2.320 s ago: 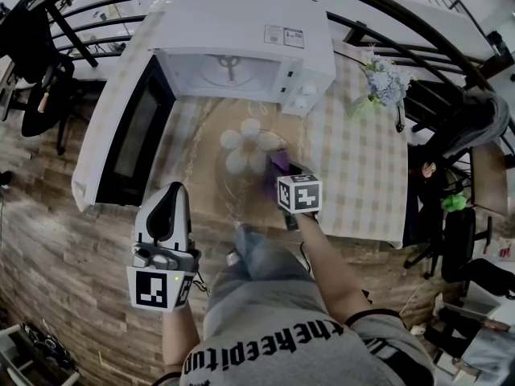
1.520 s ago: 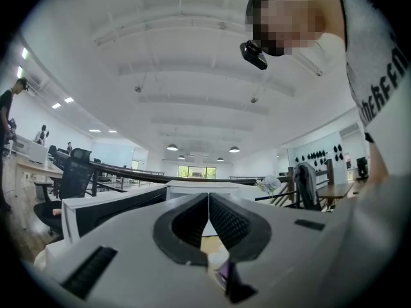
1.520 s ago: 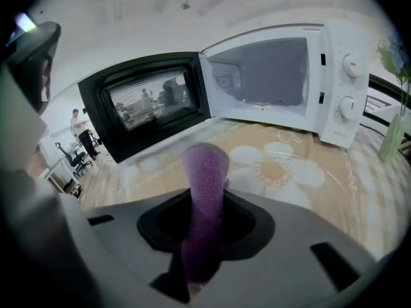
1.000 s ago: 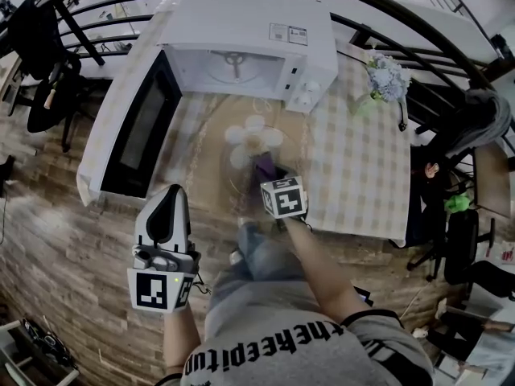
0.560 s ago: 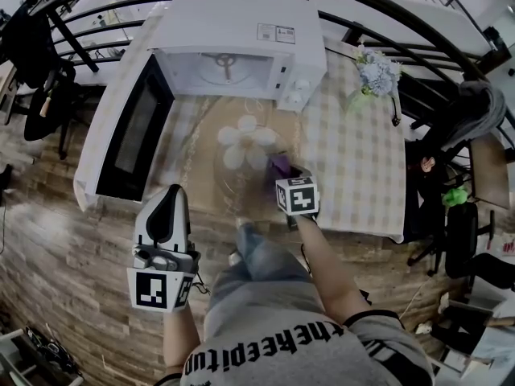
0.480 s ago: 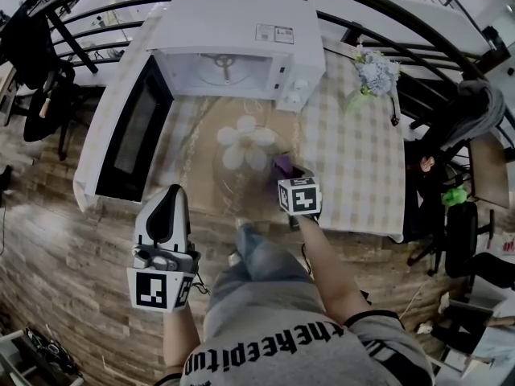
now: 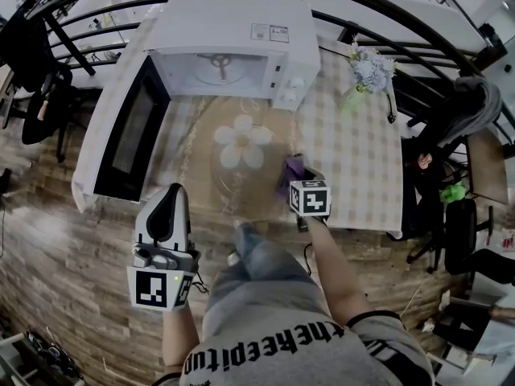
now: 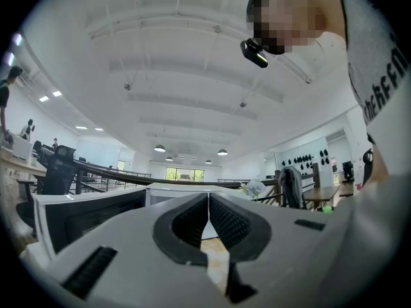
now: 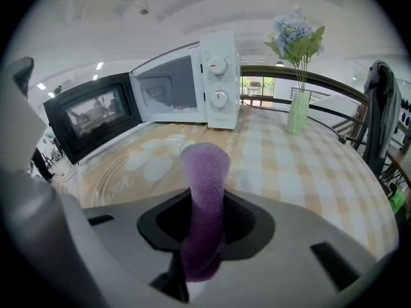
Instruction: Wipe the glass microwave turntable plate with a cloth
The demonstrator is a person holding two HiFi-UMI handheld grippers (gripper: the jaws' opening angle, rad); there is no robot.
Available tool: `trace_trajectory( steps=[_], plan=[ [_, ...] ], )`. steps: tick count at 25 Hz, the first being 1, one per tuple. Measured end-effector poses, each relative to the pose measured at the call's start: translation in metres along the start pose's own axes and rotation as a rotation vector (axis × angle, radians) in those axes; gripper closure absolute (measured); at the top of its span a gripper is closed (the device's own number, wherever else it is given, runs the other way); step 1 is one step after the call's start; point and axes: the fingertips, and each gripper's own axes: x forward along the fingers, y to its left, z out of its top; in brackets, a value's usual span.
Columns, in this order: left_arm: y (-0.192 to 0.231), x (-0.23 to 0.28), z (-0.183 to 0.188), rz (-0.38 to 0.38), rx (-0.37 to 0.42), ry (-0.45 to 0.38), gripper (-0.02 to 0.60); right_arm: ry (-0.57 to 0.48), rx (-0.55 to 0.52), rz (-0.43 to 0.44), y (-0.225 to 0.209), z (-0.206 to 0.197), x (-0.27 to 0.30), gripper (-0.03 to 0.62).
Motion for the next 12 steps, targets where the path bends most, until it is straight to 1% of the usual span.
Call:
trace_trajectory(
  steps=[3, 5, 8, 12],
  plan=[
    [0.0, -0.003, 0.0, 0.001, -0.001, -0.001, 0.571, 0.008, 0.002, 0.007, 0.005, 0.004, -0.002, 0.487],
    [0.001, -0.004, -0.001, 0.003, -0.004, -0.002, 0.571, -0.003, -0.015, 0.047, 0.023, 0.009, -0.005, 0.485],
    [0.002, -0.007, -0.001, 0.008, -0.007, -0.002, 0.571, -0.013, -0.039, 0.158, 0.071, 0.014, -0.004, 0.485],
    [0.003, -0.013, -0.002, 0.021, -0.008, 0.0, 0.571, 0.0, -0.065, 0.3, 0.141, 0.015, -0.001, 0.485]
  ],
)
